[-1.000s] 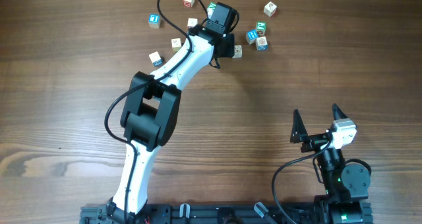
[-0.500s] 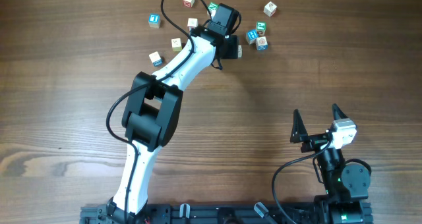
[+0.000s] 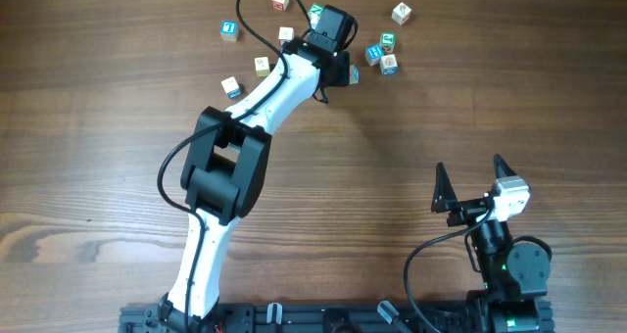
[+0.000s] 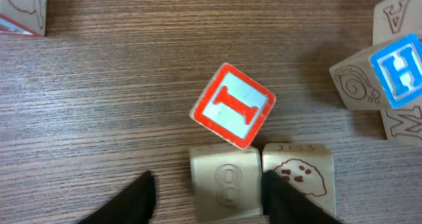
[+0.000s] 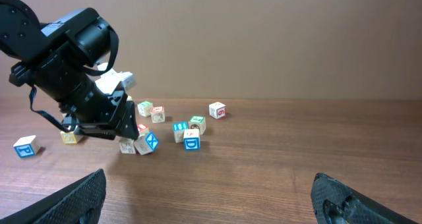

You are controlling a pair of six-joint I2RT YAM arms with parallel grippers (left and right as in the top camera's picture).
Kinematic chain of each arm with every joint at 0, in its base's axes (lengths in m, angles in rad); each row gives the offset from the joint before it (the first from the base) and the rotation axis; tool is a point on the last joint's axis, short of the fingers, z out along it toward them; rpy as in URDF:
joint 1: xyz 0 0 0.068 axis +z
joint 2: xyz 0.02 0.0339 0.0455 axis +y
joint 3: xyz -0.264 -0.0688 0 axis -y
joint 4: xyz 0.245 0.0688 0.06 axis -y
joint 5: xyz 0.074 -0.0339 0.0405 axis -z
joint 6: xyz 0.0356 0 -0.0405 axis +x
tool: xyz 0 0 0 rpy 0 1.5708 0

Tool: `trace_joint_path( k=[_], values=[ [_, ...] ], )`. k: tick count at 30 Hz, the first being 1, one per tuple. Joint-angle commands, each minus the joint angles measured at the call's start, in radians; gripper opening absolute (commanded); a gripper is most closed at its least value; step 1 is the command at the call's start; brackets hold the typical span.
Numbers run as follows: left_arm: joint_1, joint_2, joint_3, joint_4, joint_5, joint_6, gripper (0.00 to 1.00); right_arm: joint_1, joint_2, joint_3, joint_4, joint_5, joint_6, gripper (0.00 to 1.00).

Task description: Form a horizontal line

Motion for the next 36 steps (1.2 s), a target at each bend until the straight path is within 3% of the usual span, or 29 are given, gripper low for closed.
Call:
trace_joint_path(
  k=[1,7,19,33,36],
  values=[
    [0.003,0.035,-0.007,-0.029,-0.068,0.004,0.46,-0.004,-0.008,-0.001,0.006,-0.013,-0.01,1.0],
    [0.004,0.035,-0.007,-0.043,-0.039,0.002,0.52,-0.004,-0.008,-0.001,0.006,-0.013,-0.009,1.0],
    [0.001,0.066,-0.007,0.0,-0.02,-0.051,0.45,-0.004,-0.008,-0.001,0.006,-0.013,-0.009,1.0],
    [0.008,0.032,-0.006,0.014,-0.021,-0.051,0.54,-0.004,-0.008,-0.001,0.006,-0.013,-0.009,1.0],
    [0.008,0.032,-0.006,0.03,-0.021,-0.051,0.46,-0.004,-0.008,-0.001,0.006,-0.013,-0.009,1.0]
  ],
)
